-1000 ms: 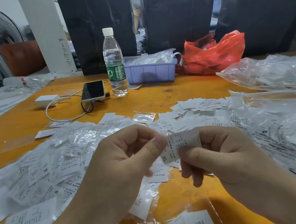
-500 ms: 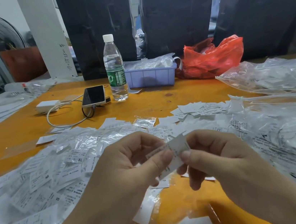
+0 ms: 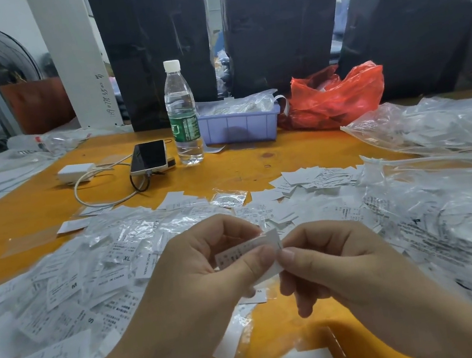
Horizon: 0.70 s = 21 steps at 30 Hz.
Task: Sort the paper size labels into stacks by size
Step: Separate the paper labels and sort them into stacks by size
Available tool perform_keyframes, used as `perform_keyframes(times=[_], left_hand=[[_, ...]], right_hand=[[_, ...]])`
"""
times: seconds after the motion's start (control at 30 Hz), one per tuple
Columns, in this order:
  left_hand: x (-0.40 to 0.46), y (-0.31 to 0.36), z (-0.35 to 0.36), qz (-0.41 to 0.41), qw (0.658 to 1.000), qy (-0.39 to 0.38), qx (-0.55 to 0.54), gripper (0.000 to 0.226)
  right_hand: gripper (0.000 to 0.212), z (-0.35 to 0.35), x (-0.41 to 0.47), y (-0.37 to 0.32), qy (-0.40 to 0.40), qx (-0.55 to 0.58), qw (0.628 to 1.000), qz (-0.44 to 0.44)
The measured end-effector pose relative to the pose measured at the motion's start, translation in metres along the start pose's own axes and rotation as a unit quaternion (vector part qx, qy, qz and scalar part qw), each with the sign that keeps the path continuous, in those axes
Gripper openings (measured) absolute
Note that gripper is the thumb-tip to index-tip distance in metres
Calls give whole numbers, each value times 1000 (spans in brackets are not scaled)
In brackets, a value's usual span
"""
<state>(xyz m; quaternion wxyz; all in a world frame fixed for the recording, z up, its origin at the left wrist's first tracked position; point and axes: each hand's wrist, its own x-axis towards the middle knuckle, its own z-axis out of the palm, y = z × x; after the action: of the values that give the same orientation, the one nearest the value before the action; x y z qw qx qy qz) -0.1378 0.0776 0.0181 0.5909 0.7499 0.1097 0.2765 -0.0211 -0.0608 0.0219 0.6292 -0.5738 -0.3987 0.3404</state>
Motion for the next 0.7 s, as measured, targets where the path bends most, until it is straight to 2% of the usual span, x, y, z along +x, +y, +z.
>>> perform_keyframes(times=[0.13, 0.3, 0.37, 0.43, 0.5, 0.7], left_hand=[[0, 0, -1, 0, 1000, 7, 13, 22], [-1, 0, -2, 1, 999, 2, 44, 41], [0, 1, -3, 0, 999, -1, 35, 37], [1, 2, -3, -3, 1000, 1, 25, 32], [1, 2, -3, -8, 1000, 1, 20, 29], [-1, 3, -1, -4, 999, -20, 30, 29]], right_hand=[[13, 2, -2, 2, -1, -50, 999, -6], [25, 1, -2, 5, -5, -117, 993, -10], [22, 2, -1, 4, -17, -78, 997, 0], [13, 1, 1, 2, -28, 30, 999, 30], [13, 0, 2, 0, -38, 88, 994, 48], [10, -1, 3, 3, -31, 68, 996, 43]])
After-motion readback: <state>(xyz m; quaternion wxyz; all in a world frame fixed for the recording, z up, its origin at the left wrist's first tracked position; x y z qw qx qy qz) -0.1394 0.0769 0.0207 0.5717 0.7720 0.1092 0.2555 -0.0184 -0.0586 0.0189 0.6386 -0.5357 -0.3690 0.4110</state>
